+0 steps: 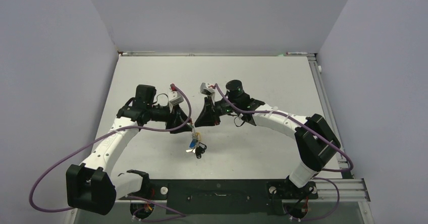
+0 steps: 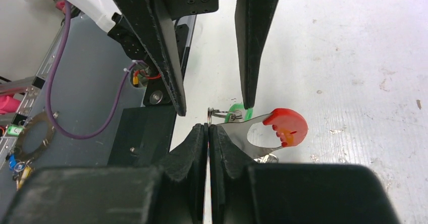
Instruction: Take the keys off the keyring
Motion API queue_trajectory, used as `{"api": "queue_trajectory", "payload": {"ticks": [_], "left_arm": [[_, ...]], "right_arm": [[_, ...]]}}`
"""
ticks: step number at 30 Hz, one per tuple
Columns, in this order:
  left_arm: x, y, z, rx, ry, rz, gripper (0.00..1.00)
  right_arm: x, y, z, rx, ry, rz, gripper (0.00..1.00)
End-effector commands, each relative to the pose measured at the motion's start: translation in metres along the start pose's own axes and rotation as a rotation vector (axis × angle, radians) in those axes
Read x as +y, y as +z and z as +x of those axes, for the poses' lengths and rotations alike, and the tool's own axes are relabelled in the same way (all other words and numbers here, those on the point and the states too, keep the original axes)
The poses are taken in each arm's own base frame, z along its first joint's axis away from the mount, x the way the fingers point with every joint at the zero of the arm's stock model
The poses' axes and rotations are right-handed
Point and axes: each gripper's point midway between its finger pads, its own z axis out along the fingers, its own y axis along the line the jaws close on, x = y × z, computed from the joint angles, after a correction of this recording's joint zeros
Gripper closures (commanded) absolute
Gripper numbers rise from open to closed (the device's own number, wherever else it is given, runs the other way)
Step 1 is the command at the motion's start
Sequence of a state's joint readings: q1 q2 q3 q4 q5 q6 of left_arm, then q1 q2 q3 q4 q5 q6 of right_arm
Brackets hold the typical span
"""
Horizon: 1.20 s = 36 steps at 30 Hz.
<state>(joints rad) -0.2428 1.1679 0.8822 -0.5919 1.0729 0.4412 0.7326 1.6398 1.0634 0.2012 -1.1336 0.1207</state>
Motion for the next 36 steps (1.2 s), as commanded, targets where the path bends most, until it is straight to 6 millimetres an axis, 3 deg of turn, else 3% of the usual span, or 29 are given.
{"api": "queue_trajectory", "payload": {"ticks": [1,15,25,28,33,36], "left_arm": [[0.004,-0.005,-0.015,-0.045,0.106,-0.018,0.53],[0.012,-0.006,-0.007,-0.035,0.195,-0.032,0.43],[0.013,-0.002,-0.003,-0.05,0.222,-0.018,0.47],[0.014,-0.001,-0.005,-0.06,0.219,-0.012,0.56],[0.009,-0.002,-0.003,-0.05,0.214,0.002,0.88],[0.005,-0.004,0.002,-0.027,0.213,0.008,1.0]], "right_arm": [[0.014,-0.005,-0.034,-0.101,-0.081,-0.038,0.95],[0.021,-0.006,-0.038,-0.134,-0.065,-0.065,0.95],[0.027,-0.007,-0.046,-0.175,-0.044,-0.098,0.95],[0.028,-0.007,-0.046,-0.18,-0.042,-0.102,0.95],[0.025,-0.008,-0.046,-0.184,-0.041,-0.084,0.95],[0.018,-0.012,-0.047,-0.197,-0.036,-0.045,0.95]]}}
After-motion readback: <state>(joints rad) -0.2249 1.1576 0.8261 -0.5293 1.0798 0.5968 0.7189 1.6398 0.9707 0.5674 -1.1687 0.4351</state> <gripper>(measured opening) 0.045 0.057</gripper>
